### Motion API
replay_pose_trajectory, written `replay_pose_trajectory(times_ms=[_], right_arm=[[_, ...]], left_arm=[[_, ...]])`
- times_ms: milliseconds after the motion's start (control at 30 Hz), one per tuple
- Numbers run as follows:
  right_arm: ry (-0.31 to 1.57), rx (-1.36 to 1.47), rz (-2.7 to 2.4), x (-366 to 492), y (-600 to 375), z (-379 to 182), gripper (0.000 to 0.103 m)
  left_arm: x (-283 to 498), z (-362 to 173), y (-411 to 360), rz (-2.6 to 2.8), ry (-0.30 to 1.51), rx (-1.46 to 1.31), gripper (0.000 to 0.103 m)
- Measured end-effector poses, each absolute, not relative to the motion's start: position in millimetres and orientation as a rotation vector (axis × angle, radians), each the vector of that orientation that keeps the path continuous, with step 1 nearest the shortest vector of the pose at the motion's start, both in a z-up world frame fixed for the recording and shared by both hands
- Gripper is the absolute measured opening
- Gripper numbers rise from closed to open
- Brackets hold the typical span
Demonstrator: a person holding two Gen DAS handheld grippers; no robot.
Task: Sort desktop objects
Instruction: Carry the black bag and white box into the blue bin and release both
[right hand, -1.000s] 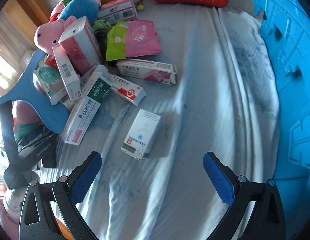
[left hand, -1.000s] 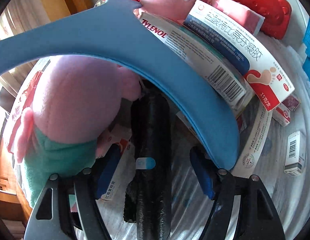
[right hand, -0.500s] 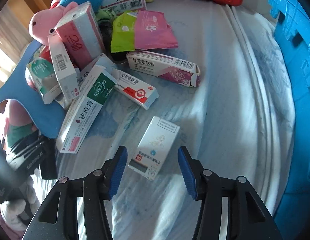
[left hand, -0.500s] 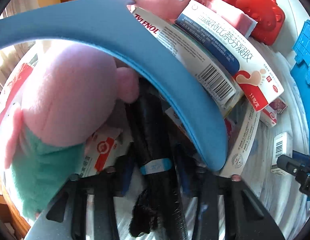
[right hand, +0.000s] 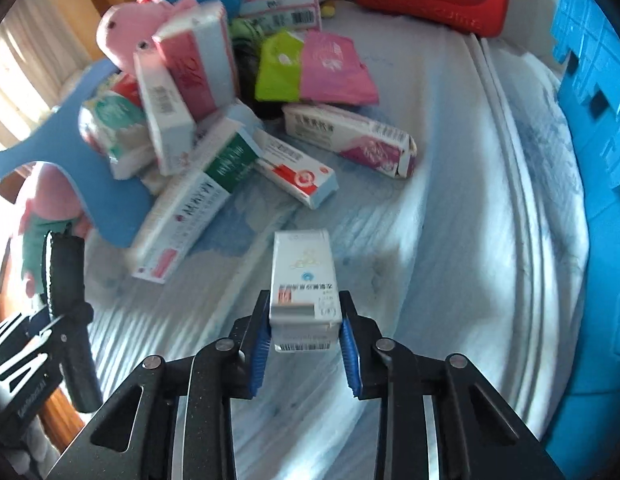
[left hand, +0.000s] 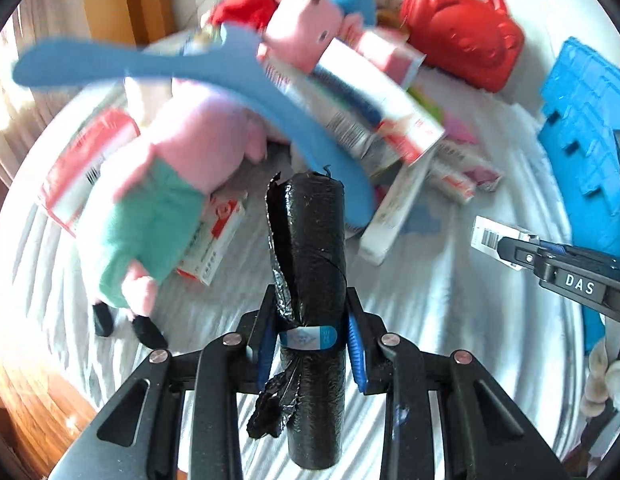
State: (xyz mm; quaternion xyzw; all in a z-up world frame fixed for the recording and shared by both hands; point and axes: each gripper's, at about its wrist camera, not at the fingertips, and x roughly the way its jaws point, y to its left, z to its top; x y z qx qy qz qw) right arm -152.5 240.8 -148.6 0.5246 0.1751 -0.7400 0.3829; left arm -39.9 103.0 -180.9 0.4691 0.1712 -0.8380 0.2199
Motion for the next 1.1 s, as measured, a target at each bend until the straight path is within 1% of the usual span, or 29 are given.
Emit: replay_pose_trajectory(times_ms=[133,167,233,267,367,467,700,833,933,1100], right_arm=[[0.42,1.254,-1.901,-145,251,-112,0.03],[0.412,1.233,-1.908,-144,252,-103,0.03],[0.387,1.168,-1.931,-136,259,-81,0.03],[0.375,1.136,-1.946,-134,254,-76,0.03],[0.342,1.048,-1.988,-140,244,-55,0.03],[0.304,0.953,-2.045,-144,257,-15,0.03],[0.219,0.802,-2.198,-145,303,69,0.03],[0.167,0.748,-2.297,-159,343,111,0.03],[0.144,0.707,-2.361,-170,379,139,0.03],[0.172,0.662,-2.488,-199,441,184,0.03]], left_arm=[[-48,-144,101,-2.394,0.422,1.205,0.03],[-61,-133,100,-2.412,0.401,1.178,0.03],[-66,-106,101,-2.459,0.36,1.124,0.03],[-73,-98,90,-2.479,0.35,1.102,0.03],[-73,-59,94,-2.545,0.319,1.037,0.03],[-90,-31,106,-2.623,0.278,0.977,0.03],[-115,40,156,-2.832,0.189,0.833,0.03],[-138,80,193,-2.951,0.13,0.765,0.03],[-154,111,223,-3.054,0.121,0.734,0.03],[-194,159,282,-3.195,0.091,0.726,0.03]])
